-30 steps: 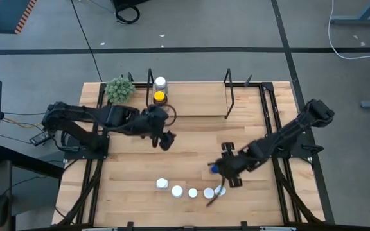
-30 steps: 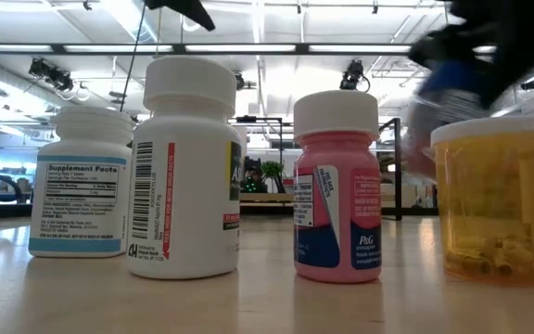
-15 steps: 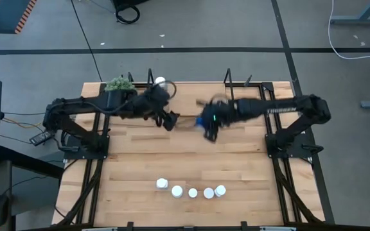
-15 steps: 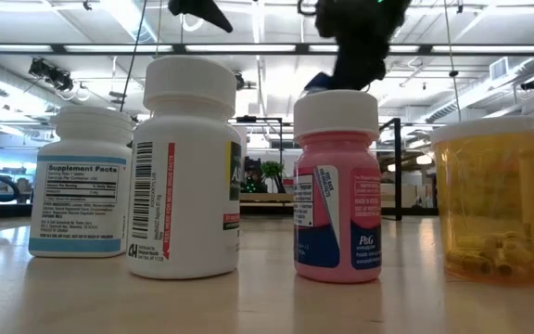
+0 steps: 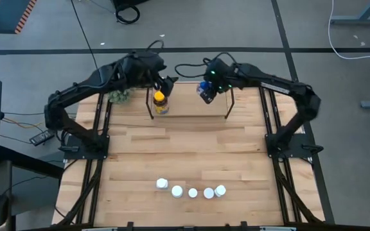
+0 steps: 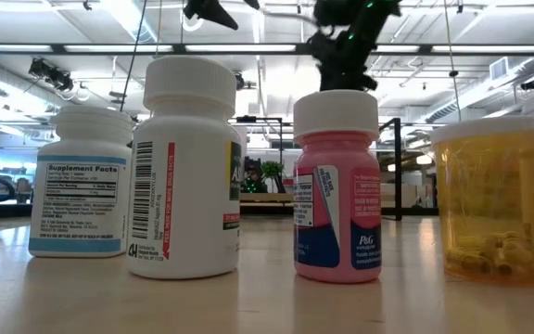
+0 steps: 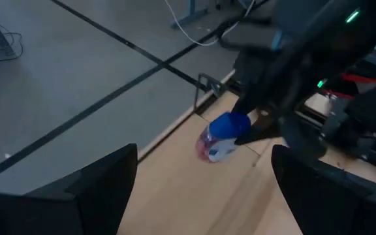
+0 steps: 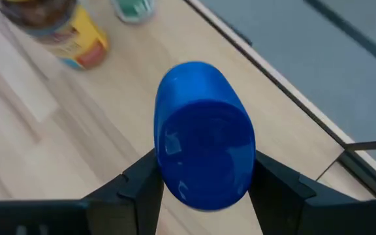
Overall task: Pick and place medicine bottles onto shelf by color
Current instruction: Put the blue medicine bottle on the shelf
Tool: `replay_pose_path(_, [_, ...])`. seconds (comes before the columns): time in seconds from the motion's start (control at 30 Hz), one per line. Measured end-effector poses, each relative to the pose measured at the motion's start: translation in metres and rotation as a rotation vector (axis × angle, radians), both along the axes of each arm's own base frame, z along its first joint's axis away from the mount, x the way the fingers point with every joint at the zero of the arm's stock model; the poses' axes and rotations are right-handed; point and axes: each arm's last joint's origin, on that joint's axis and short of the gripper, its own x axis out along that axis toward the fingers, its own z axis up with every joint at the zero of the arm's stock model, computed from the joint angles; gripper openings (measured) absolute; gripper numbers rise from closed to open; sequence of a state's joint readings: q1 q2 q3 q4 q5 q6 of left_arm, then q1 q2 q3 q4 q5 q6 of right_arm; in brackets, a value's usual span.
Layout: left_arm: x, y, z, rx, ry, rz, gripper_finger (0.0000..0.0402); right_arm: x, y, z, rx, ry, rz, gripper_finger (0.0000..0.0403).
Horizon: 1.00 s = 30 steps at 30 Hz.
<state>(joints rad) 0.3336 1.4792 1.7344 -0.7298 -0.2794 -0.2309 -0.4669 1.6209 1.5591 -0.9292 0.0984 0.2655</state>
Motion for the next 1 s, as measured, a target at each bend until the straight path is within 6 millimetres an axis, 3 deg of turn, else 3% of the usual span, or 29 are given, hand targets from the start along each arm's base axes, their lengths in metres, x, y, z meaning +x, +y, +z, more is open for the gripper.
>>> replay_pose_path(0.17, [-0.005, 0.014, 0.000, -0.005, 0.005, 0.011, 0.0357, 0.025, -0.029, -0.013, 0.077, 0.132, 0.001, 0.0198])
replay_pose_path(0.37, [-0.008, 0.016, -0.003, -0.024, 0.030, 0.002, 0.0357, 0.054, -0.056, -0.017, 0.102, 0.115, 0.024, 0.0198])
replay_pose_path(0.53, [-0.010, 0.015, -0.006, -0.040, 0.070, 0.001, 0.0357, 0.075, -0.068, -0.029, 0.104, 0.116, 0.060, 0.0198])
replay_pose_path(0.77, [-0.020, 0.015, -0.007, -0.040, 0.128, 0.051, 0.0357, 0.096, -0.075, -0.066, 0.167, 0.139, 0.086, 0.0198])
replay_pose_path(1.0, [-0.039, 0.014, 0.007, -0.029, 0.065, 0.086, 0.0357, 0.103, -0.083, -0.065, 0.113, 0.062, 0.076, 0.0198])
